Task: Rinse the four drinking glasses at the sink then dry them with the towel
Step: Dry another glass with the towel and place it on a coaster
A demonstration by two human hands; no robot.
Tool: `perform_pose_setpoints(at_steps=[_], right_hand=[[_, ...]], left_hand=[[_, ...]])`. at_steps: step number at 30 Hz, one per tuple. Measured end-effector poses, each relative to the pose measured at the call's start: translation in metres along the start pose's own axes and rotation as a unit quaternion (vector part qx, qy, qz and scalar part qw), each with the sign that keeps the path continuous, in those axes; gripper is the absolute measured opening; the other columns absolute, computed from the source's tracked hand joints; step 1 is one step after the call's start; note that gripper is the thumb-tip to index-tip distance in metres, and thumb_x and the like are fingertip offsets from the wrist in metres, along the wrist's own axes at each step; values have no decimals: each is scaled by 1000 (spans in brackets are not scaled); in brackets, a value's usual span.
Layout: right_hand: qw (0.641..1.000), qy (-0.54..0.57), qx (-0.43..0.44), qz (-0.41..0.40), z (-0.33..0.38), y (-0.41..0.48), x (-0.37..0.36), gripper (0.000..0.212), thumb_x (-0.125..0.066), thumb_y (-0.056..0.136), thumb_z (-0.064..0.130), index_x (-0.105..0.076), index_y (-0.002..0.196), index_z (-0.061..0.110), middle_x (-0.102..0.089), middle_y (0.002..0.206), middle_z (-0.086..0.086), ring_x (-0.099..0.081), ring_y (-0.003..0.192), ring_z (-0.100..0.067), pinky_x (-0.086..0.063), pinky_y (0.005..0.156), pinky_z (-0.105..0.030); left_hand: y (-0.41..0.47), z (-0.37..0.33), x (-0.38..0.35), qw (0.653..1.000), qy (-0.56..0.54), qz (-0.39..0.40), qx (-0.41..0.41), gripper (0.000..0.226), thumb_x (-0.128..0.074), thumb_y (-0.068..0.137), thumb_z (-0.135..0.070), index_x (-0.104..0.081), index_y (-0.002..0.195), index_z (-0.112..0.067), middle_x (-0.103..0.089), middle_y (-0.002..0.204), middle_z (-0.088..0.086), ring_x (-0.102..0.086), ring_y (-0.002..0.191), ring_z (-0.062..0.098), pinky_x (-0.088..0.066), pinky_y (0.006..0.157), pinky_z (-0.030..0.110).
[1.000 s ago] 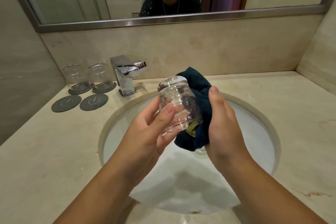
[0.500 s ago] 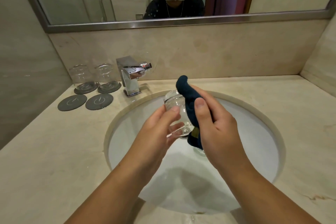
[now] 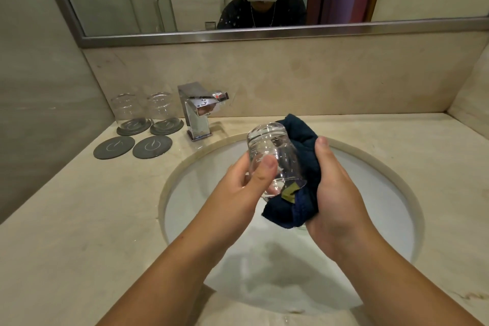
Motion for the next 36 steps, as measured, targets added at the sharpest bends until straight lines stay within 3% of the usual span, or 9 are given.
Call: perform_pose_setpoints(at_steps=[5, 9, 12, 15, 20, 25, 28, 31, 36], right_hand=[[989, -106, 101, -24, 9, -5, 0, 34, -42, 111, 44, -74, 121, 39, -79, 111, -7, -73, 108, -40, -54, 99, -68], [947, -239, 214, -22, 17, -14, -4, 31, -43, 110, 44, -67, 129, 50, -77, 111, 16, -72, 104, -12, -59, 94, -53], [936, -266, 231, 3, 16, -16, -10, 34, -43, 107, 47, -65, 133, 52, -76, 112, 17, -71, 93, -13, -62, 83, -56], [951, -230, 207, 2, 18, -16, -10, 30, -44, 109, 48, -68, 126, 52, -77, 104, 4, -68, 88, -38, -60, 71, -63], [990, -100, 92, -30, 12, -5, 0, 38, -40, 111, 47, -74, 120, 33, -81, 112, -1, -76, 107, -25, -56, 102, -57], [1000, -1, -24, 3, 3, -1, 3, 41, -41, 110, 48, -76, 122, 31, -80, 117, -6, -77, 106, -30, -60, 89, -51], [999, -50, 0, -15, 5, -1, 5, 37, -47, 108, 48, -77, 119, 28, -81, 111, -8, -77, 97, -35, -61, 76, -40], [980, -186, 73, -21, 9, -5, 0, 34, -45, 109, 48, -76, 112, 37, -79, 89, 7, -70, 73, -13, -51, 63, -27], [967, -221, 127, -15, 15, -9, -5, 34, -42, 110, 48, -75, 113, 43, -79, 97, 1, -74, 84, -22, -60, 71, -35]], left_hand=[[3, 4, 10, 995, -64, -67, 24, 61, -73, 80, -67, -60, 133, -40, -78, 101, -16, -73, 93, -2, -53, 101, 37], [2, 3, 5, 986, -158, -43, 43, 34, -66, 100, -26, -64, 133, -26, -80, 102, -5, -76, 102, 15, -54, 95, 33], [-2, 1, 2, 992, -121, -24, 25, 30, -65, 99, -36, -70, 128, -30, -78, 116, -6, -73, 112, 14, -53, 101, 36], [-4, -1, 3, 994, -108, -22, 1, 35, -70, 94, -37, -70, 128, -32, -77, 123, -4, -71, 119, 16, -52, 107, 40], [-4, -4, 1, 990, -135, 34, -33, 47, -68, 95, -30, -61, 140, -23, -73, 132, 2, -68, 125, 20, -49, 110, 39], [1, -4, 7, 997, -29, 65, -32, 42, -62, 94, -42, -62, 136, -41, -71, 133, -9, -65, 121, 14, -43, 103, 36], [4, 1, 13, 996, -62, 61, 30, 34, -64, 87, -43, -74, 119, -42, -74, 115, -18, -61, 101, 4, -37, 89, 36], [4, 3, 11, 990, -125, 15, 61, 26, -76, 83, -50, -83, 98, -30, -75, 93, -12, -62, 94, 13, -46, 89, 35], [-1, -2, 8, 989, -148, -8, 28, 41, -81, 84, -44, -73, 119, -24, -77, 90, -9, -70, 83, 8, -53, 70, 22]])
Point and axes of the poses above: each hand's wrist, its own y-axis towards the middle knuckle, its own x-axis out of the back of the hand, z = x × y, the point moved 5 cm from there along y, towards the middle knuckle
